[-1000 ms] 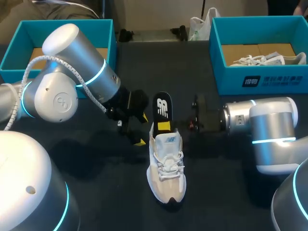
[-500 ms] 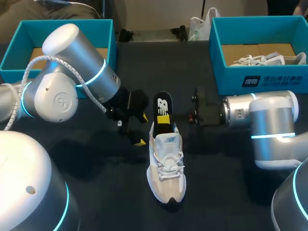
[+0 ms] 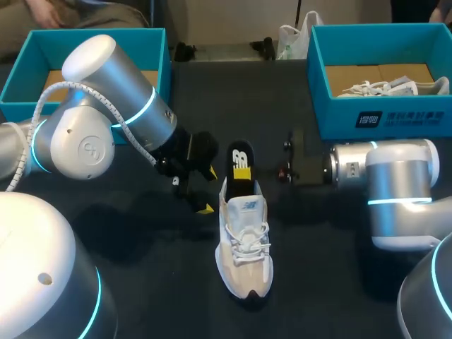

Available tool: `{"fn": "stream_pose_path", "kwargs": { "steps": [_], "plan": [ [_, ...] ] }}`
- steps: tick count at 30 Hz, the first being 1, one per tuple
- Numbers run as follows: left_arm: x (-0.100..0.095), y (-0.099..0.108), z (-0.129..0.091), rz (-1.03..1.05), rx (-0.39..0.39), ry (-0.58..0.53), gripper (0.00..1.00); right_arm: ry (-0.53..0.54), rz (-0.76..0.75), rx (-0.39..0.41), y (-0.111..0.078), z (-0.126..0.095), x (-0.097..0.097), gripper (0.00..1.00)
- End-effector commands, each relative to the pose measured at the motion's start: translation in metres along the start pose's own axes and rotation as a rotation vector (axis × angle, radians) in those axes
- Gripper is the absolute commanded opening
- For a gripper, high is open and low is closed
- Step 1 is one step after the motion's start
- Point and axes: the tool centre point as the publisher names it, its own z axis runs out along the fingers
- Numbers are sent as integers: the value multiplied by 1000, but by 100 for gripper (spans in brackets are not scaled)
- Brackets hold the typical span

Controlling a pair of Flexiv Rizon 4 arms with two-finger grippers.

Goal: Take the shoe out of the shoebox, open the shoe tongue, remove and reinsert the insole, then place the shoe into the shoebox

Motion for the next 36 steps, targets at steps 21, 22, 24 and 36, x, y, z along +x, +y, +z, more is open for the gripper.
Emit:
{"fn": "stream_pose_path", "kwargs": {
  "steps": [21,22,24,36],
  "plan": [
    [1,1,1,0,0,-4,100,-42,116,1,-48,9,0,0],
    [1,1,1,0,0,-4,100,-43,108,-1,-46,10,2,19],
    [1,1,1,0,0,-4,100,-48,83,-4,-40,10,6,43],
    [1,1,1,0,0,-4,100,-64,4,2,-15,10,11,37]
  ]
}}
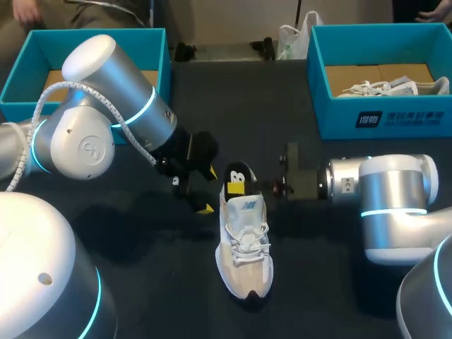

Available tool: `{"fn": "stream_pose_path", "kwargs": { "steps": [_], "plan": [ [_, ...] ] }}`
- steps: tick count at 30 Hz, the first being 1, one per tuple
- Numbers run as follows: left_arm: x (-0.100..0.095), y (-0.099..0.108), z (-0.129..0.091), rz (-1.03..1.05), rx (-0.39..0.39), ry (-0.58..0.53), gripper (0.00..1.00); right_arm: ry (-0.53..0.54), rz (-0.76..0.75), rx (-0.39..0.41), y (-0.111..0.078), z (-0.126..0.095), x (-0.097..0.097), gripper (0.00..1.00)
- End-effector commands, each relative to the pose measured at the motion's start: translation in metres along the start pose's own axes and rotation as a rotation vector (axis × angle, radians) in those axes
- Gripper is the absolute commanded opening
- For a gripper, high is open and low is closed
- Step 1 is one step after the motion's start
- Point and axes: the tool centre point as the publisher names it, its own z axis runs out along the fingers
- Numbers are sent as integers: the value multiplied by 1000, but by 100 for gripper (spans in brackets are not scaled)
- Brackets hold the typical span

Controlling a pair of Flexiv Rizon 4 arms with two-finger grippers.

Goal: Take the shoe out of the shoebox, open the shoe tongue, remove and reinsert the insole, then place the shoe into the shoebox

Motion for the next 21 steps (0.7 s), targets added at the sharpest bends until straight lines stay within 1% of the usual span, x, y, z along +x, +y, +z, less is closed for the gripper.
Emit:
{"fn": "stream_pose_path", "kwargs": {
  "steps": [1,2,3,4,8,12,18,21],
  "plan": [
    [1,1,1,0,0,-4,100,-7,0,5,6,-1,-1,33],
    [1,1,1,0,0,-4,100,-6,2,2,7,-2,-3,27],
    [1,1,1,0,0,-4,100,-5,6,-1,7,-2,-5,12],
    [1,1,1,0,0,-4,100,-4,11,-3,7,-2,-7,0],
    [1,1,1,0,0,-4,100,-1,35,-11,4,-3,-14,0],
    [1,1,1,0,0,-4,100,1,62,-18,-6,-2,-17,0],
    [1,1,1,0,0,-4,100,-4,100,-26,-25,-3,-14,0],
    [1,1,1,0,0,-4,100,-10,110,-31,-30,-3,-12,0]
  ]
}}
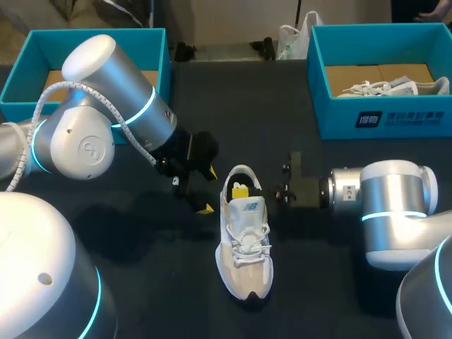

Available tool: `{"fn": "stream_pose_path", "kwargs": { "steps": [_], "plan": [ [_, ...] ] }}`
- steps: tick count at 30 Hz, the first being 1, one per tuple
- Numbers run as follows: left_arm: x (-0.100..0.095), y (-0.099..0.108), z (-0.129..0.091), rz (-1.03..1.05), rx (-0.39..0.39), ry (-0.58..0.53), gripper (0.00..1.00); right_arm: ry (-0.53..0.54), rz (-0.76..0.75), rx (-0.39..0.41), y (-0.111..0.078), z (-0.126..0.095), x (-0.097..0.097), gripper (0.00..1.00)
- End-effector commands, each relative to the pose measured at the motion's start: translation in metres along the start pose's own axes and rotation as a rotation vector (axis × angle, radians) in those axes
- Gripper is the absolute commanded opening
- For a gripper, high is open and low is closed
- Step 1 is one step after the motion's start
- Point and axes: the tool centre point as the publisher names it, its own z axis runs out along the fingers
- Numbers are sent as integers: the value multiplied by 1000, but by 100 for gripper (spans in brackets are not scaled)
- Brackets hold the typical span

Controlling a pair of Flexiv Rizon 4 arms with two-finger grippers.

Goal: Take the shoe out of the shoebox, open the shoe tongue, remove and reinsert the insole, then place the shoe into the shoebox

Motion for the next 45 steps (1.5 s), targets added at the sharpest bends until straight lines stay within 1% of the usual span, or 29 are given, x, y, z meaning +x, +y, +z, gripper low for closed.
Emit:
{"fn": "stream_pose_path", "kwargs": {
  "steps": [1,5,6,7,8,9,15,18,21,22,24,26,30,34,39,42,44,45],
  "plan": [
    [1,1,1,0,0,-4,100,-18,8,-10,-10,1,4,0],
    [1,1,1,0,0,-4,100,-35,5,3,-10,2,7,0],
    [1,1,1,0,0,-4,100,-34,-5,5,-8,2,8,21],
    [1,1,1,0,0,-4,100,-33,-12,5,-7,3,10,32],
    [1,1,1,0,0,-4,100,-35,-22,6,-5,3,11,41],
    [1,1,1,0,0,-4,100,-35,-34,10,-2,4,13,46],
    [1,1,1,0,0,-4,100,-46,-81,31,12,3,20,44],
    [1,1,1,0,0,-4,100,-51,-90,34,17,1,19,43],
    [1,1,1,0,0,-4,100,-53,-91,34,19,0,15,36],
    [1,1,1,0,0,-4,100,-52,-90,34,20,0,14,33],
    [1,1,1,0,0,-4,100,-49,-88,32,21,1,11,22],
    [1,1,1,0,0,-4,100,-47,-84,30,21,2,8,0],
    [1,1,1,0,0,-4,100,-53,-58,31,16,3,2,0],
    [1,1,1,0,0,-4,100,-58,-24,33,4,3,-2,0],
    [1,1,1,0,0,-4,100,-75,12,46,-11,5,-2,0],
    [1,1,1,0,0,-4,100,-89,12,51,-13,5,1,0],
    [1,1,1,0,0,-4,100,-94,1,53,-9,3,4,0],
    [1,1,1,0,0,-4,100,-97,-4,55,-7,3,5,10]
  ]
}}
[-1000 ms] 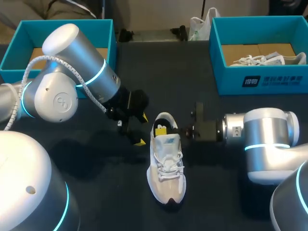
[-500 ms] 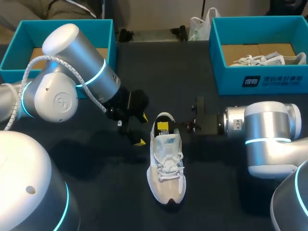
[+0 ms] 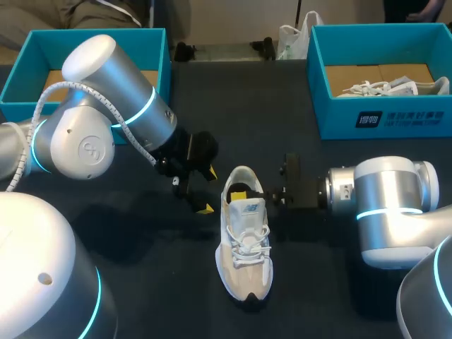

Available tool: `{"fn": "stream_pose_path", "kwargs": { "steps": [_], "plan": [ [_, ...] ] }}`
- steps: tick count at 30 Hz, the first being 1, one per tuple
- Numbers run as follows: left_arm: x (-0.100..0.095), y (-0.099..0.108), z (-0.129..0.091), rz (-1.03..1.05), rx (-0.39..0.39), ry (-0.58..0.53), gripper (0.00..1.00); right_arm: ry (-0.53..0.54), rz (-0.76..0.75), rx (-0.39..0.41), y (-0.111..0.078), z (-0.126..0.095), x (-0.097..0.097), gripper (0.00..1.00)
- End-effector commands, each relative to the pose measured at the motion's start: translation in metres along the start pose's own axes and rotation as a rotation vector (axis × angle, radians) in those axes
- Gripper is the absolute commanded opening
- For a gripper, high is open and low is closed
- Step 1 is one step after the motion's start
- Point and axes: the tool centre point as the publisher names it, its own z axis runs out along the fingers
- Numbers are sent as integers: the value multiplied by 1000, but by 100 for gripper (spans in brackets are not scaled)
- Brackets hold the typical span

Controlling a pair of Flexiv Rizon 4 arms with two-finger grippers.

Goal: Take the shoe out of the shoebox, open the shoe tongue, remove and reinsert the insole, then place the shoe into the shoebox

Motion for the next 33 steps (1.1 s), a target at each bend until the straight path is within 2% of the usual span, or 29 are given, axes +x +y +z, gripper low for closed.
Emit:
{"fn": "stream_pose_path", "kwargs": {
  "steps": [1,3,4,15,20,26,33],
  "plan": [
    [1,1,1,0,0,-4,100,-22,-11,5,2,-1,8,21],
    [1,1,1,0,0,-4,100,-29,-21,10,6,-3,9,45],
    [1,1,1,0,0,-4,100,-32,-26,14,8,-4,10,49],
    [0,2,-2,-2,2,7,100,-49,-56,94,22,-12,18,50],
    [-3,3,-5,-7,-4,6,100,-58,-62,117,25,-15,21,61],
    [-4,3,-5,-7,-11,5,100,-67,-76,130,28,-16,22,65],
    [-3,5,-10,-3,-20,10,100,-100,-68,172,31,-27,21,68]
  ]
}}
